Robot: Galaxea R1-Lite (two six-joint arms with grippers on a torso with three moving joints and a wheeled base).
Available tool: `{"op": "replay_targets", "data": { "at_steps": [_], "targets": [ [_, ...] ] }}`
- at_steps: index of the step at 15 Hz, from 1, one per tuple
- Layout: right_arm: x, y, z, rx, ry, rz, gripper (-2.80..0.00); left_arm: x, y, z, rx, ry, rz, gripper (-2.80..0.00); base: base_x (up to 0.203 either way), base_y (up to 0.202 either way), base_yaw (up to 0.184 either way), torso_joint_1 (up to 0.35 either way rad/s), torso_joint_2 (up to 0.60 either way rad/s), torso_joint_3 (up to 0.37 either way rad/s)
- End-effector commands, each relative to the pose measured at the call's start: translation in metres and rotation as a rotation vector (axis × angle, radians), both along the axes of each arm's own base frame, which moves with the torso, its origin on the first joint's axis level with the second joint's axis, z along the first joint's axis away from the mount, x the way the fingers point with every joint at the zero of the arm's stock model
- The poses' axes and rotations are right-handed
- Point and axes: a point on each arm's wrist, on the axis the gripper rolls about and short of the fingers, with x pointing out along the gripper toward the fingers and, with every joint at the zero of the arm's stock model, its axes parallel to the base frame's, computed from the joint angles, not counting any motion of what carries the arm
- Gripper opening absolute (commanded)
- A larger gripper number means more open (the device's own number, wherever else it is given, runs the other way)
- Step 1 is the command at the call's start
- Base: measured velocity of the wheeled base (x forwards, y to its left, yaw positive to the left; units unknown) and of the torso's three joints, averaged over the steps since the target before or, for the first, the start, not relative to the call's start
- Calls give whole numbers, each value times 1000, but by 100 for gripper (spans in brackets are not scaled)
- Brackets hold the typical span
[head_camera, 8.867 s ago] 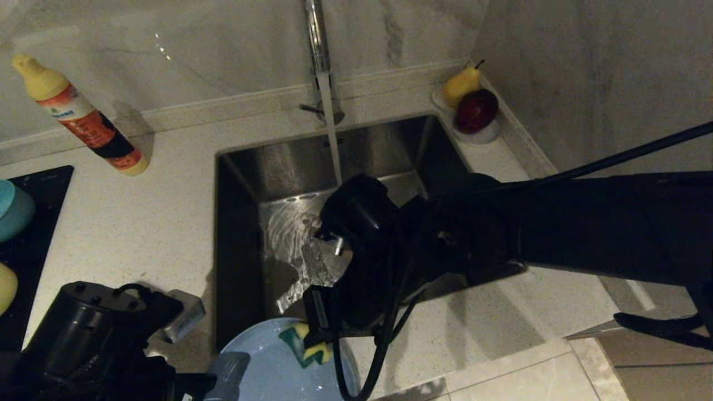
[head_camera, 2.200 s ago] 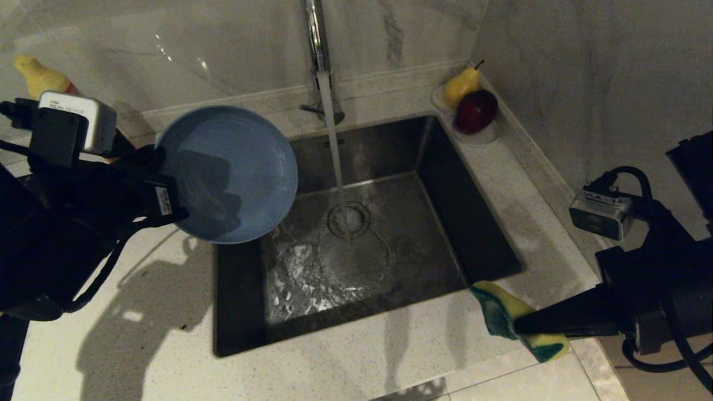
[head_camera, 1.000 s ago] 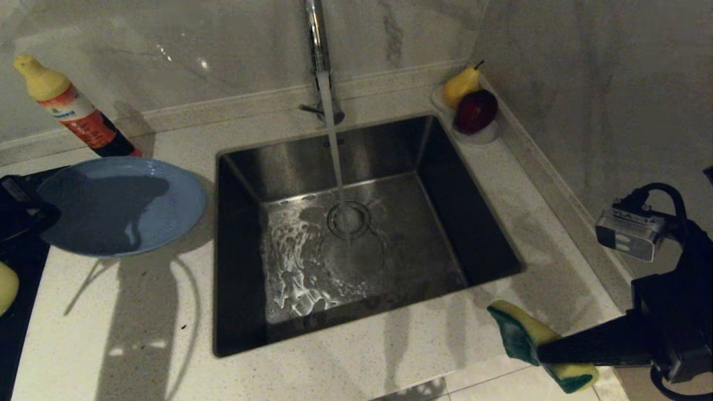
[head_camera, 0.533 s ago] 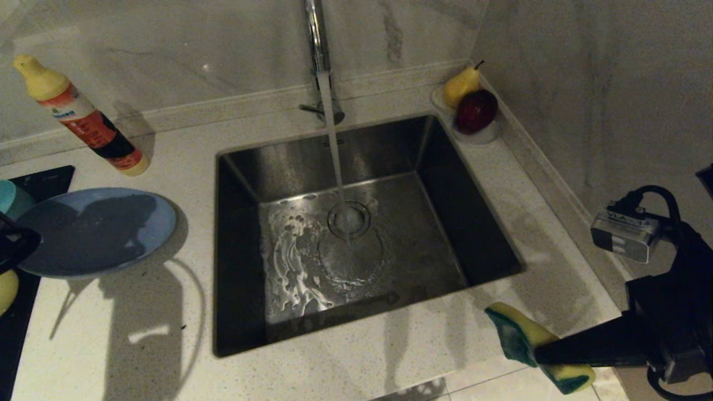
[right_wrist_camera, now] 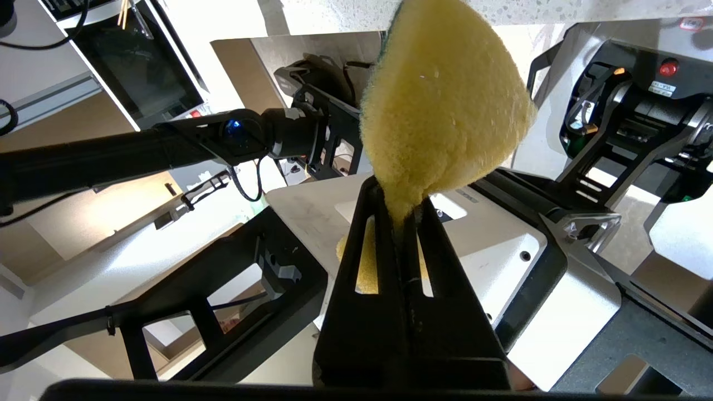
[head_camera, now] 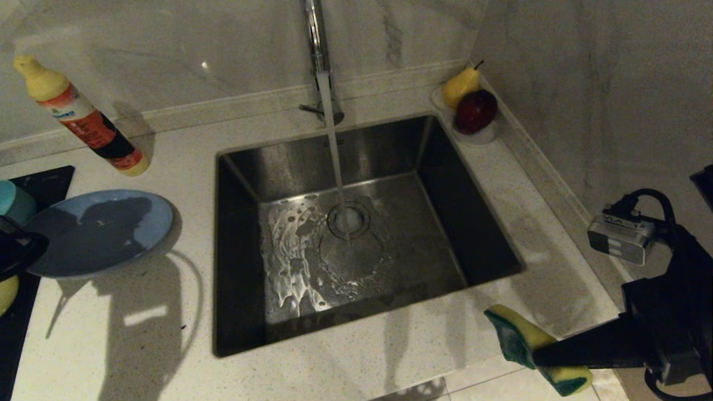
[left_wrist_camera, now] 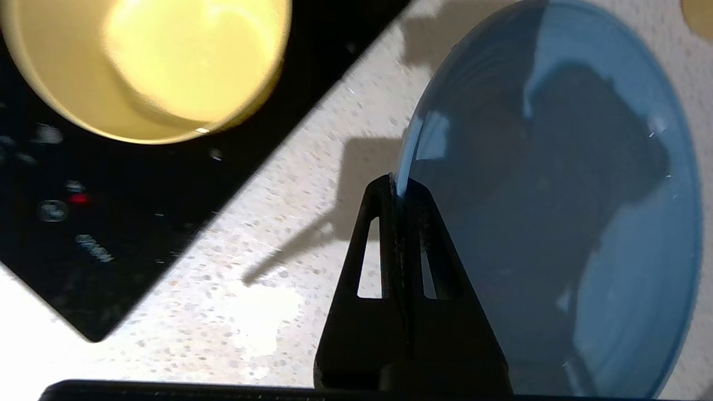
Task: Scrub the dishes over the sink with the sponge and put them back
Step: Place the plate on the table
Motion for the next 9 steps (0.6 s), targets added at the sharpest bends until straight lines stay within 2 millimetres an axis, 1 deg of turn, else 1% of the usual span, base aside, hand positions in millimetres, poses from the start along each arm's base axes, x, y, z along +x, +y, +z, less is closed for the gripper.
{"op": "replay_targets", "data": {
  "at_steps": [1,2,7,9],
  "targets": [
    [-2,-1,-1,1,8,2,-280,5,4,-5,-25,11,-18,-242,0,0,0,0,0,0],
    [-3,-1,-1,1,7,1,-280,8,5,-3,-28,5,-20,0,0,0,0,0,0,0],
    [-6,-3,-1,4,3,-3,-280,1,2,23,-28,-39,-57,0,0,0,0,0,0,0],
    [-6,-3,-1,2,6,-5,-280,-5,-4,39,-19,-80,-130,0,0,0,0,0,0,0]
  ]
}}
